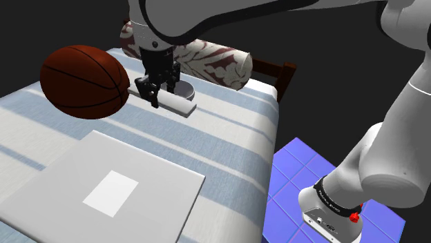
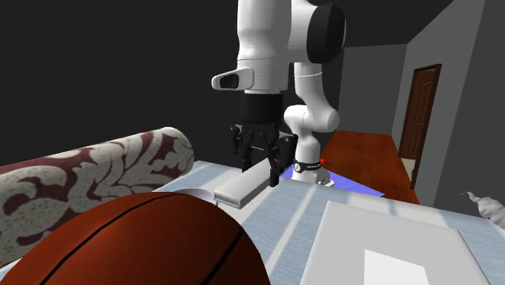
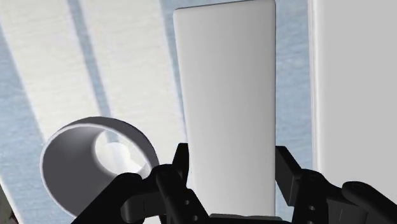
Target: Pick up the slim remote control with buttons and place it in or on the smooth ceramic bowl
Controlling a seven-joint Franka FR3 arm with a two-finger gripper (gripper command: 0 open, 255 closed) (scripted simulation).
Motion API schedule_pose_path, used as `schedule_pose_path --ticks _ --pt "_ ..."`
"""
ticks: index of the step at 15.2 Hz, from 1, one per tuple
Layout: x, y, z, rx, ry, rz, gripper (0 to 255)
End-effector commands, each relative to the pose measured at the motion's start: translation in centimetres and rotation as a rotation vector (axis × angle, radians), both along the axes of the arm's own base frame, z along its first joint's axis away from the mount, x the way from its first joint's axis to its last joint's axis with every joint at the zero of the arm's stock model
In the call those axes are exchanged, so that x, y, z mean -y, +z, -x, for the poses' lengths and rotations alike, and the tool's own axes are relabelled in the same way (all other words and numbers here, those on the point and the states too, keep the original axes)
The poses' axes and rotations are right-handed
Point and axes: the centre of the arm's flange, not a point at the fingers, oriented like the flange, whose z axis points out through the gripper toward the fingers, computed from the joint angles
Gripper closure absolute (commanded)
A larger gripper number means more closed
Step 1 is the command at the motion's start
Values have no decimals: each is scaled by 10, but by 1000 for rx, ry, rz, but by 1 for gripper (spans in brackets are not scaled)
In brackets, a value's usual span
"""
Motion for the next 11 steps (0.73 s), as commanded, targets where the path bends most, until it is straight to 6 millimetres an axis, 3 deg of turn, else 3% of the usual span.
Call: schedule_pose_path --ticks 1,11 --pt "18 2 -18 0 0 0 255" --pt "116 3 -120 0 0 0 255"
